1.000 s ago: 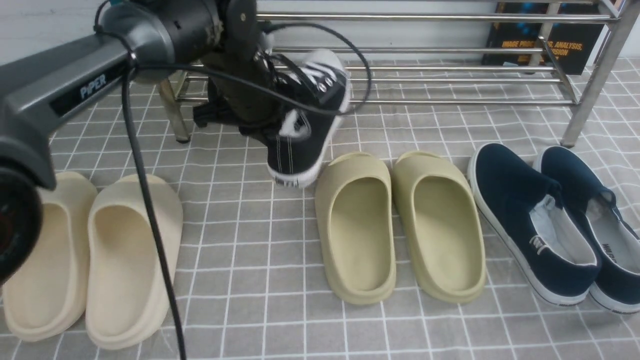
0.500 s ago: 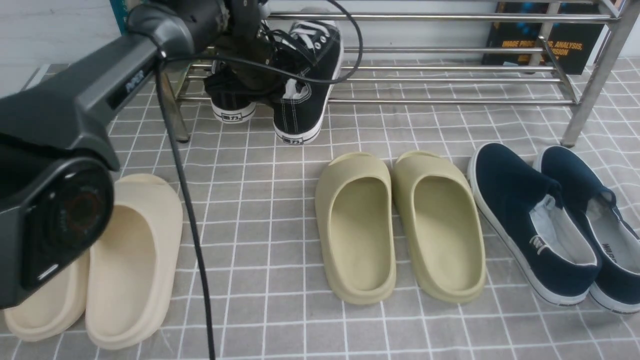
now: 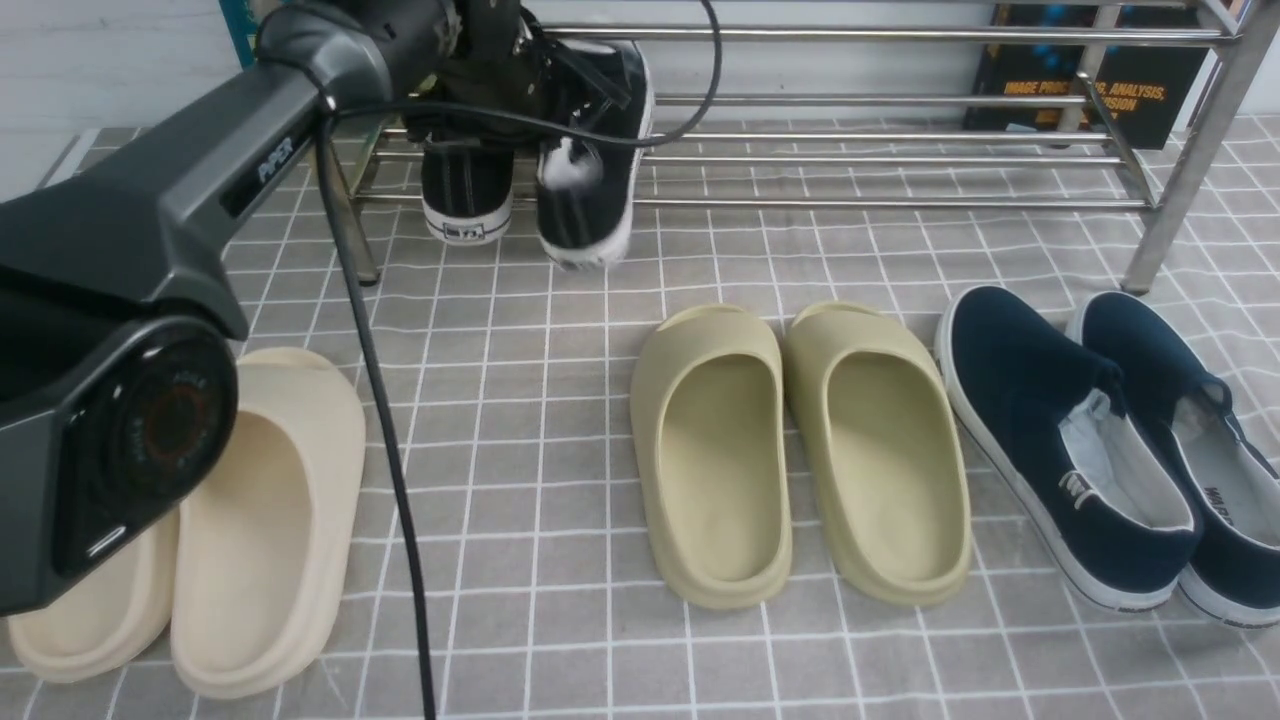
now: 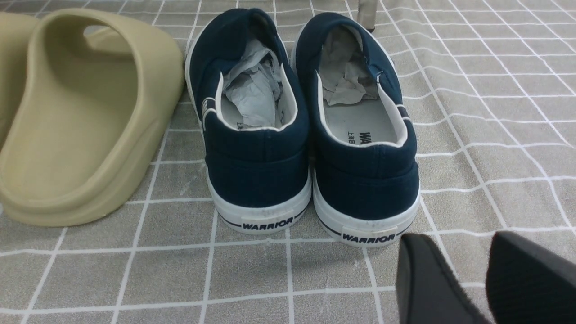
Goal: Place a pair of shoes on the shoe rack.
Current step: Use the left arm to put a shoe into the shoe rack
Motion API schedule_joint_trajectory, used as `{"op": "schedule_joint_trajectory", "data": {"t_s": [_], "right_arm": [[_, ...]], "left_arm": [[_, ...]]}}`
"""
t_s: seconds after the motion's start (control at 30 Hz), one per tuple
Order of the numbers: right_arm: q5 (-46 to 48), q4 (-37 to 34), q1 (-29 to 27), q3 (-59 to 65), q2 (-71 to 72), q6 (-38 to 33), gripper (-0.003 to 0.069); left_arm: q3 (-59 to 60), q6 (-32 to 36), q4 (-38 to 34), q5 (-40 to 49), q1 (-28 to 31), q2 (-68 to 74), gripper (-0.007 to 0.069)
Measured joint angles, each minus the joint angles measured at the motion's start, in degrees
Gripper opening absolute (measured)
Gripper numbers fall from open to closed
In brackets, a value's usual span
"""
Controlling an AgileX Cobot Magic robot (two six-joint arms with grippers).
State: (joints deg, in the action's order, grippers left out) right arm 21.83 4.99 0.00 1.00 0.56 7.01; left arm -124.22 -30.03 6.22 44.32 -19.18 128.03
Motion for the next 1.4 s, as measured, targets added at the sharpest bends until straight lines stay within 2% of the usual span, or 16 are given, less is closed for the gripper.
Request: {"op": "schedule_joint_trajectory", "data": {"t_s": [0.13, 0.27, 0.47, 0.53, 0.63, 0.7, 0.83, 0.9, 1.0, 1.03, 1.13, 1.4], "right_arm": [[0.0, 0.0, 0.0, 0.0, 0.0, 0.0, 0.0246], [0.0, 0.0, 0.0, 0.0, 0.0, 0.0, 0.0246], [0.0, 0.0, 0.0, 0.0, 0.0, 0.0, 0.0246], [0.0, 0.0, 0.0, 0.0, 0.0, 0.0, 0.0246], [0.0, 0.0, 0.0, 0.0, 0.0, 0.0, 0.0246], [0.0, 0.0, 0.0, 0.0, 0.0, 0.0, 0.0246], [0.0, 0.0, 0.0, 0.0, 0.0, 0.0, 0.0246], [0.0, 0.0, 0.0, 0.0, 0.0, 0.0, 0.0246], [0.0, 0.0, 0.0, 0.0, 0.0, 0.0, 0.0246], [0.0, 0.0, 0.0, 0.0, 0.0, 0.0, 0.0246], [0.0, 0.0, 0.0, 0.0, 0.0, 0.0, 0.0246], [0.0, 0.0, 0.0, 0.0, 0.0, 0.0, 0.0246]], "left_arm": [[0.0, 0.0, 0.28, 0.99, 0.0, -0.4, 0.0222], [0.0, 0.78, 0.53, 4.51, 0.0, -2.7, 0.0227], [-0.33, 5.5, 0.93, 13.32, 0.0, -8.54, 0.0138], [-0.46, 7.85, 0.67, 18.06, 0.0, -10.07, 0.0083], [0.01, 10.51, -0.68, 22.21, 0.0, -10.63, 0.0029], [3.78, 13.48, -4.29, 23.56, 0.0, -10.75, -0.0013], [9.79, 15.46, -9.34, 20.37, -0.11, -10.62, -0.0013], [16.11, 16.15, -13.05, 13.43, -0.51, -10.42, -0.0013], [20.1, 16.21, -14.93, 5.0, -0.75, -10.18, -0.0013], [21.8, 16.06, -15.32, -0.67, -0.8, -9.69, -0.0013], [21.98, 15.53, -15.48, -6.18, -0.62, -8.55, -0.0013], [14.32, 14.96, -17.16, -1.67, 0.57, -4.37, -0.0013]]}}
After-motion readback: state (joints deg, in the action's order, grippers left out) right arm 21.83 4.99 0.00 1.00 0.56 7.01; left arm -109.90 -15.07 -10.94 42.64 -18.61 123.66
